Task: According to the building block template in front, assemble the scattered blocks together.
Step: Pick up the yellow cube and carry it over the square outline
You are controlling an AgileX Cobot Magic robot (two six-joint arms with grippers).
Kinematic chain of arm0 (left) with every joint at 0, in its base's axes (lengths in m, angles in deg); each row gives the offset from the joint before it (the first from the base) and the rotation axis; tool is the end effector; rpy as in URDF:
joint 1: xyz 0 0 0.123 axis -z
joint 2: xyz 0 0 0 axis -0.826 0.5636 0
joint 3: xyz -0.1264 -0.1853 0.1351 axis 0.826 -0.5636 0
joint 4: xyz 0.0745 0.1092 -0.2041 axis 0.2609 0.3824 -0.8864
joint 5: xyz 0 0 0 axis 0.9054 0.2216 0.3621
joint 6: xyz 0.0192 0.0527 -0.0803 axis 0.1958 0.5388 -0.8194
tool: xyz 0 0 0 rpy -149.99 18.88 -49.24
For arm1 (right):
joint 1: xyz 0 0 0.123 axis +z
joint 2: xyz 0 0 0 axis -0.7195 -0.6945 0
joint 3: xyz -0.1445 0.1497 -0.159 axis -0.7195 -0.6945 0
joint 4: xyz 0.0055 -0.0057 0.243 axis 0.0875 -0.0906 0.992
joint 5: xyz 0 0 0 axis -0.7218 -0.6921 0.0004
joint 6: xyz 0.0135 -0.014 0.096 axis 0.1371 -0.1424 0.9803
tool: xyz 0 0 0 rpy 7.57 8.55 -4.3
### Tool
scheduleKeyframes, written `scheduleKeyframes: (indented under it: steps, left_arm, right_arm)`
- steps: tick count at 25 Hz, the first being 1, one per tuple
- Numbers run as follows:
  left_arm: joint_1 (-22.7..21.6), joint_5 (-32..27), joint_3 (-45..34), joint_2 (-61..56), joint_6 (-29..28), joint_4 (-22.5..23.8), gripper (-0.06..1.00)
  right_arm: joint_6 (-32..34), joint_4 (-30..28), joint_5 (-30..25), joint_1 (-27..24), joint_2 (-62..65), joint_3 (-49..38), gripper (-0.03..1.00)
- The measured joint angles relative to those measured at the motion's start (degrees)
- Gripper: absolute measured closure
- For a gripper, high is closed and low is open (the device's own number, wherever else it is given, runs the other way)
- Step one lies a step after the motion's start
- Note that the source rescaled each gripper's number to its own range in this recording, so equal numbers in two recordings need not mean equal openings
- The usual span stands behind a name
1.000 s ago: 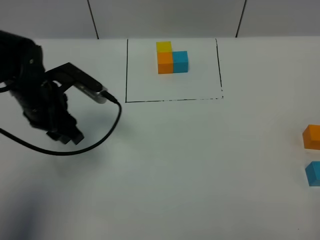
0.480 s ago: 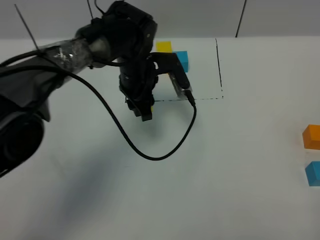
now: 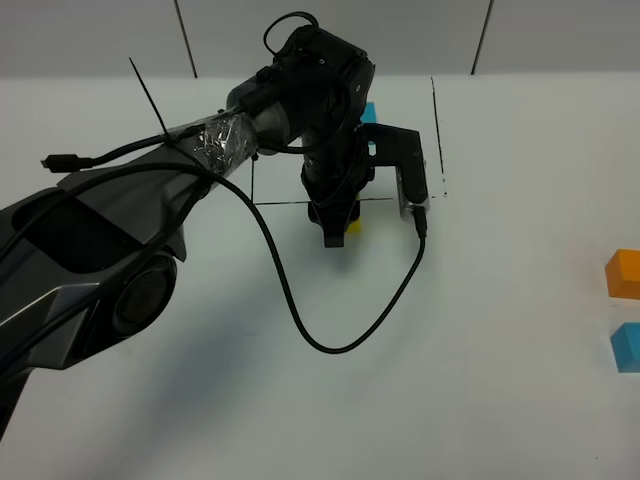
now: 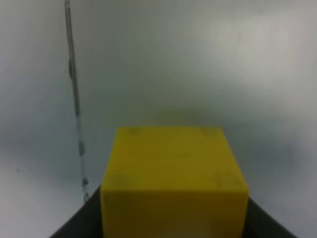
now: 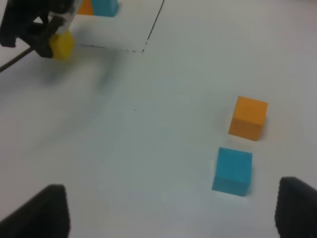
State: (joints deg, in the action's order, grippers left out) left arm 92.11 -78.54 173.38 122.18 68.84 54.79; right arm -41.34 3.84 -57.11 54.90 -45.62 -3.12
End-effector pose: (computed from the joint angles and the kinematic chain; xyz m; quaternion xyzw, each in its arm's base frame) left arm 0.4005 -0.2889 0.1199 0.7022 0.7053 0.0405 0.0883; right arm 0.0146 0.0078 0.2700 -0.0676 0.8507 0.0720 0.5163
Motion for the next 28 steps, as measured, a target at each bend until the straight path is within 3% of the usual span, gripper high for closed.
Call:
scheduleKeyframes:
  steps: [17,28]
  left_arm:
    - [0.00,0.00,0.00,1.84,1.70,-0.49,0.94]
    - [0.00,0.00,0.00,1.98,-0.84,-0.05,0.94]
  right_arm:
    - [0.00,0.00,0.00,0.00,0.00,0.00,0.26]
    - [0.00,0.00,0.00,0.00,0.00,0.00,0.26]
